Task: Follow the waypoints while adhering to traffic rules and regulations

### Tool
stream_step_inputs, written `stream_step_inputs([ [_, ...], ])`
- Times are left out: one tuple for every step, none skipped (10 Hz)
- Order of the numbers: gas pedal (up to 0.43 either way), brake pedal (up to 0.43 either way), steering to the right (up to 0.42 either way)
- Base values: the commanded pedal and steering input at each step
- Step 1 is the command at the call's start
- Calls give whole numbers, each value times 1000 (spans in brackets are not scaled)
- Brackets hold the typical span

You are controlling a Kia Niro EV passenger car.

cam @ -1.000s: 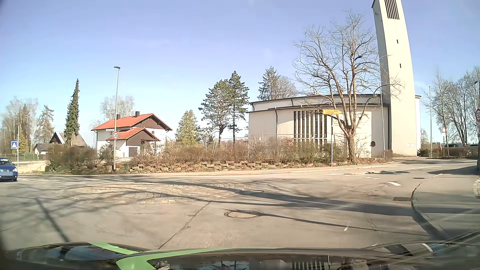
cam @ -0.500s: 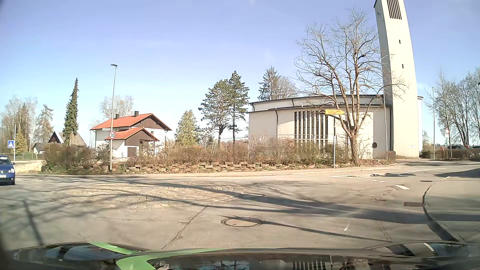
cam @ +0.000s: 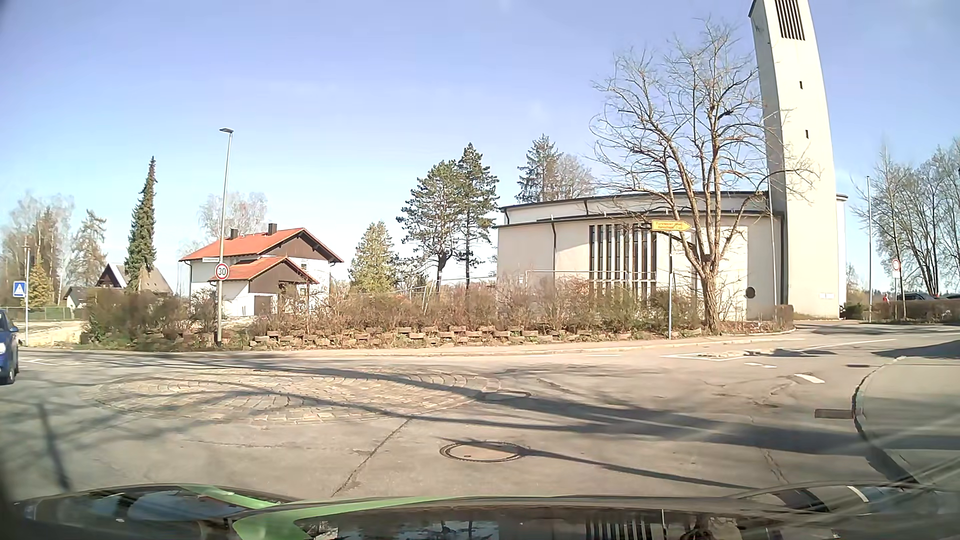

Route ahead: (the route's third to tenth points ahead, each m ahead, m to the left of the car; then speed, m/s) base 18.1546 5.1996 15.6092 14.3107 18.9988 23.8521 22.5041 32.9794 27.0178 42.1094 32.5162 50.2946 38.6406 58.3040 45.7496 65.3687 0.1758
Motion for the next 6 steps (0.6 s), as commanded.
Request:
stream_step_inputs([
  [0,250,5],
  [0,238,4],
  [0,226,4],
  [0,226,4],
  [0,226,4],
  [0,232,4],
])
